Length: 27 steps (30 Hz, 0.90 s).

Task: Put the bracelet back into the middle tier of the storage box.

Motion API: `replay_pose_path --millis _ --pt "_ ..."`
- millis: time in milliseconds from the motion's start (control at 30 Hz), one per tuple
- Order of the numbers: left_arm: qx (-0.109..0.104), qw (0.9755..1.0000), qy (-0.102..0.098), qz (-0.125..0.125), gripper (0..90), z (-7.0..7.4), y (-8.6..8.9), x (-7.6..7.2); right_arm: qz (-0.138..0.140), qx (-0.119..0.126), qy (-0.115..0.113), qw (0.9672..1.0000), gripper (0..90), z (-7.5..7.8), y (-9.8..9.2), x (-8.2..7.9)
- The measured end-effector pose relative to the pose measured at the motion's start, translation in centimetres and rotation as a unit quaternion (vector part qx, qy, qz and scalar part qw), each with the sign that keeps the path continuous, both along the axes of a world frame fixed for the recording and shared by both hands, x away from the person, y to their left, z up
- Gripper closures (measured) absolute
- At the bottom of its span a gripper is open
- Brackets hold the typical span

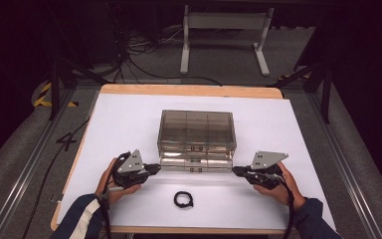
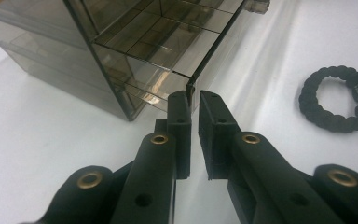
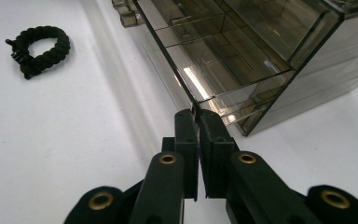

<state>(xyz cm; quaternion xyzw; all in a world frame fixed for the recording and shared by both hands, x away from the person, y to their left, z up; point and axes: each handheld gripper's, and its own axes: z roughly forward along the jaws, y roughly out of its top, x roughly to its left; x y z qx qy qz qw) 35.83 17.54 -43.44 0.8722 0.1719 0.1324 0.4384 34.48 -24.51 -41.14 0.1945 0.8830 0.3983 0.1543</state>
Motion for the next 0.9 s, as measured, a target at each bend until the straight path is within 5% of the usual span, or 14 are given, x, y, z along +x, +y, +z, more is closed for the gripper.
replay_pose_path --millis 900 --pt "0.010 0.9999 0.002 -0.009 81.6 -0.27 -0.01 -0.79 0.019 -0.004 0.009 0.9998 86.8 0.03 -0.17 -0.42"
